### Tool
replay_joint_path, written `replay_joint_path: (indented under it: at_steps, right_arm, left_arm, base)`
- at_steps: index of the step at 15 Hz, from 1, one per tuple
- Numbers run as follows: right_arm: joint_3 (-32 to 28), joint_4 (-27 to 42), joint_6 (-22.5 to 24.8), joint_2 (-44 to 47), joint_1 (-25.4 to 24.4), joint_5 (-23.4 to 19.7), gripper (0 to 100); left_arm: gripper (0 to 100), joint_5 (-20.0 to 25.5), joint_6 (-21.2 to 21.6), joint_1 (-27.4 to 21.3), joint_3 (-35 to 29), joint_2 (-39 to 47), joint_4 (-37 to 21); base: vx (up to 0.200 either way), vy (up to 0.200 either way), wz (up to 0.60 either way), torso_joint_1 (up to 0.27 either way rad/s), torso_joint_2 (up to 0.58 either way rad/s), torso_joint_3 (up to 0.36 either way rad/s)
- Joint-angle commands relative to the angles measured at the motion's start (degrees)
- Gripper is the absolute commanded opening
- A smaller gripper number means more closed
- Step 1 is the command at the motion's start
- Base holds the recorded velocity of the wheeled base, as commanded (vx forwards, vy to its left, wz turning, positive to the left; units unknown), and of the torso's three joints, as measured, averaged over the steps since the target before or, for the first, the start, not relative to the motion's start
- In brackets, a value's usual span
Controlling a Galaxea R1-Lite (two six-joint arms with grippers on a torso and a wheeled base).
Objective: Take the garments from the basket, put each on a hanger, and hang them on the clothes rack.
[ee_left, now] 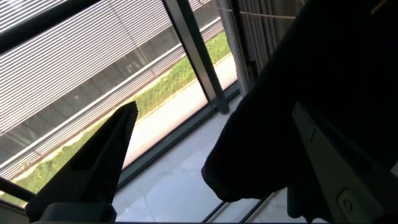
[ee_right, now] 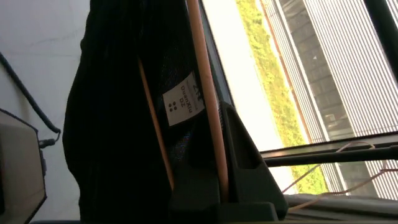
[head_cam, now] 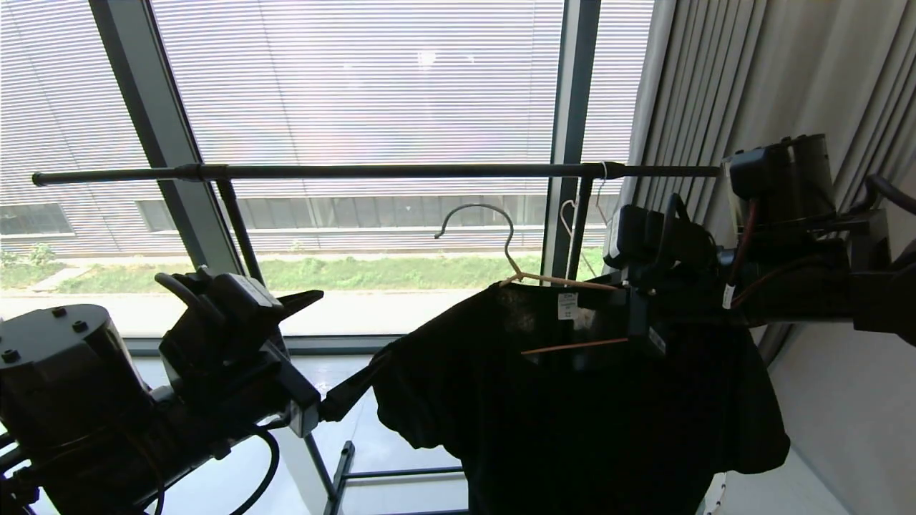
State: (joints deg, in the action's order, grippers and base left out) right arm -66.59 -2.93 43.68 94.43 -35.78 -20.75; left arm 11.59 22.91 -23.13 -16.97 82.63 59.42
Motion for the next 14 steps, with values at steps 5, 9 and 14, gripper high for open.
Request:
replay_joint_path:
  at_steps: [5,9,14]
  right_arm:
    - [0.4,-3.4,-1.6,-2.9,1.9,-1.5,0]
    - [0.4,-4.3,-2.6,-4.1,0.6,-1.6,0]
    - [0.5,-4.3,-5.9,-5.7,-3.2,-1.2,0]
  left_arm:
    - [100,1.3,-1.6,7.6,5.3,4.0,0.1]
    - [100,1.3,-1.9,7.8,4.1,7.3,0.3]
    - [0,1.3,-6.5,7.9,2.6,8.3,0.4]
  base:
    - [0.0,0.0,0.0,0.0,0.0,0.0]
    - [0.0,0.0,0.0,0.0,0.0,0.0]
    - [0.0,0.0,0.0,0.0,0.0,0.0]
